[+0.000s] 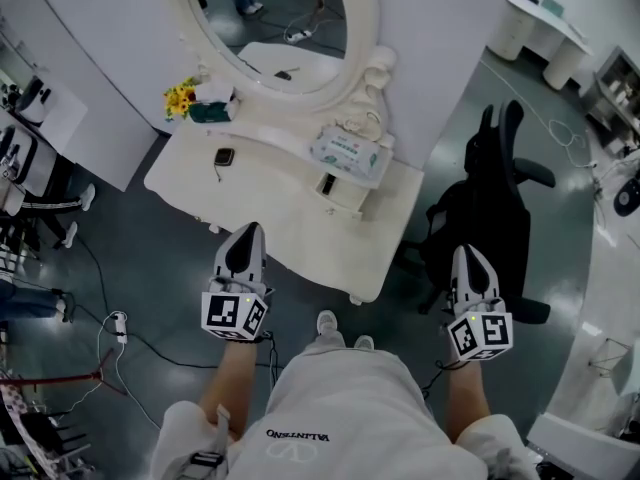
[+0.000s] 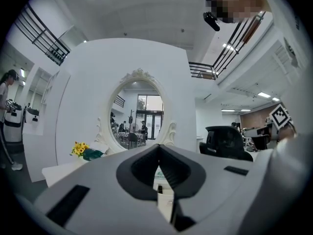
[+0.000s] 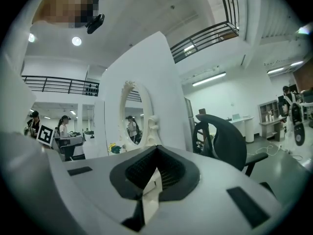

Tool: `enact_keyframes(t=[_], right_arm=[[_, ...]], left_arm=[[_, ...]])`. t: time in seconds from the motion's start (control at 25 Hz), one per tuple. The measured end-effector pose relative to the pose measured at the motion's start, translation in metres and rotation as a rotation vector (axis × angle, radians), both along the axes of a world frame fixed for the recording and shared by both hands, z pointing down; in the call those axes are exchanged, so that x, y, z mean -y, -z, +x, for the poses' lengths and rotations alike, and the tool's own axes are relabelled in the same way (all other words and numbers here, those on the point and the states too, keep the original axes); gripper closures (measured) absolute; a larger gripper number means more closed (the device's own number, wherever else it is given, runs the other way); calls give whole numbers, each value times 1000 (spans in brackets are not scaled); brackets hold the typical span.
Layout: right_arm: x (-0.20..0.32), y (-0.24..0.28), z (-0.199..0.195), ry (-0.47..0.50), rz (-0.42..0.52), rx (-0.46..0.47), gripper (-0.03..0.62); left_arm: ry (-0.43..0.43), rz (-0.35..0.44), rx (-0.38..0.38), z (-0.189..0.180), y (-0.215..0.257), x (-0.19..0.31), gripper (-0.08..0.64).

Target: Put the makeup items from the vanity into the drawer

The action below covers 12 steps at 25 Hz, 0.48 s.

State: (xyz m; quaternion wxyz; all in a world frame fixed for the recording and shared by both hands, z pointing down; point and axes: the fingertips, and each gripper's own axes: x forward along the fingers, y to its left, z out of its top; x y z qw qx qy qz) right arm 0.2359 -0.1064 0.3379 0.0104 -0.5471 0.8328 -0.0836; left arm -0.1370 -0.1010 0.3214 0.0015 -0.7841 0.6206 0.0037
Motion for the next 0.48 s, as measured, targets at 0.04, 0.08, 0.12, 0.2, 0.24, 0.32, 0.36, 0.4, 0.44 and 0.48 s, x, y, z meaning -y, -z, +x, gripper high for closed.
enact_keyframes(t=[0.04, 0.08, 0.12, 0.2, 0.24, 0.32, 0.36, 0.4, 0.44, 0.48], right_arm=[[0, 1, 1, 0, 2, -1, 582], [-1, 1, 2, 2, 4, -3, 582], [-2, 2, 2, 4, 6, -6, 581], [-4, 2, 3, 5, 8, -11, 582], [-5, 3, 4, 6, 9, -13, 582], [-6, 4, 5, 7, 12, -15, 583], [-6, 5, 6, 8, 12, -16, 582], [-7, 6, 7, 8, 14, -17, 582], [-7, 6, 8, 9, 15, -19, 581], [-7, 6, 9, 9, 17, -20, 581]], left_arm=[[3, 1, 0, 0, 1, -1, 557], [6, 4, -2, 0, 3, -3, 557], [10, 8, -5, 0, 5, -4, 557], [14, 19, -5, -1, 9, -7, 557], [15, 23, -2, -1, 10, -8, 557], [13, 28, -2, 0, 13, -9, 557], [12, 29, -4, 1, 14, -10, 557], [10, 29, -5, 2, 15, -11, 557], [7, 30, -5, 4, 15, -12, 557], [4, 30, -3, 6, 15, -13, 557]])
